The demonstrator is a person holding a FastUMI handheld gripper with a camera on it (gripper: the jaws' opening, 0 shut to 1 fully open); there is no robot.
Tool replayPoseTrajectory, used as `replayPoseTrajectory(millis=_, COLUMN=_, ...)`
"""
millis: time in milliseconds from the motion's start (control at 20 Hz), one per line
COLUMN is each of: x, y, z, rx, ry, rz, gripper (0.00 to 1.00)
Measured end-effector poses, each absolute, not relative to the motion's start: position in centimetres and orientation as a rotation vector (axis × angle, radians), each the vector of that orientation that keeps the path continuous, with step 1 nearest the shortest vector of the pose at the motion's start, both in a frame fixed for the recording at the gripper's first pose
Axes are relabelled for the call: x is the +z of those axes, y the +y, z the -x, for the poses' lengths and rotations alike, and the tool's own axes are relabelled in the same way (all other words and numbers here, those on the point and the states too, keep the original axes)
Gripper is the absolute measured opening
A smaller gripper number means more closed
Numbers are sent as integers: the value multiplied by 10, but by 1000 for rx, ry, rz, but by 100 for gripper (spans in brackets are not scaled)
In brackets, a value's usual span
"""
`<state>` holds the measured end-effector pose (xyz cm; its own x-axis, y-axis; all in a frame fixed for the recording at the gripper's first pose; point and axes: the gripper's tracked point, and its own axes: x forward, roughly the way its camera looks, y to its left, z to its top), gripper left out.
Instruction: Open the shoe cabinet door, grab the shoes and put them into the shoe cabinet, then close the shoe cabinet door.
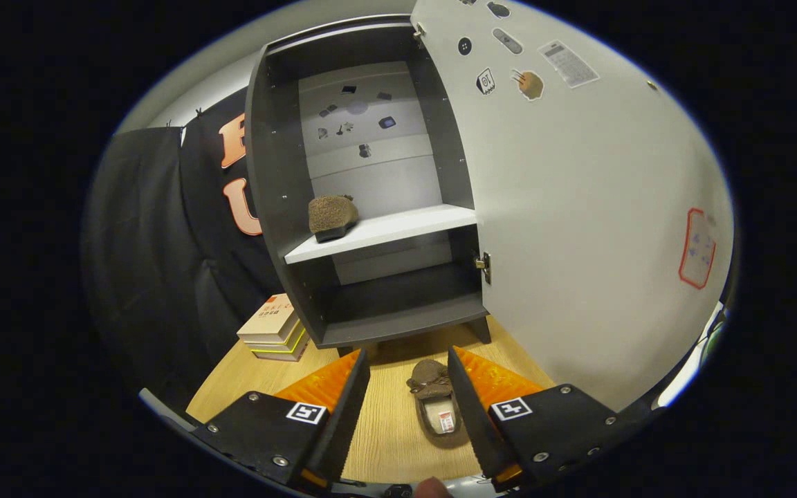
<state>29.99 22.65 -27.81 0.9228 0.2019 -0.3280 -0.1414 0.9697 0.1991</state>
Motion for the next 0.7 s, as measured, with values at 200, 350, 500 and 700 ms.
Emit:
replayPoseTrajectory(millis=200, x=-316, y=240, z=-310, rx=202, ry=386, rz=-168, gripper=73)
replayPoseTrajectory(millis=350, x=-355, y=249, z=-316, rx=229, ry=449, rz=-147, gripper=73)
replayPoseTrajectory(millis=500, x=-391, y=257, z=-322, rx=263, ry=511, rz=-140, gripper=73)
replayPoseTrajectory(millis=700, x=-443, y=263, z=-340, rx=297, ry=584, rz=-97, gripper=72)
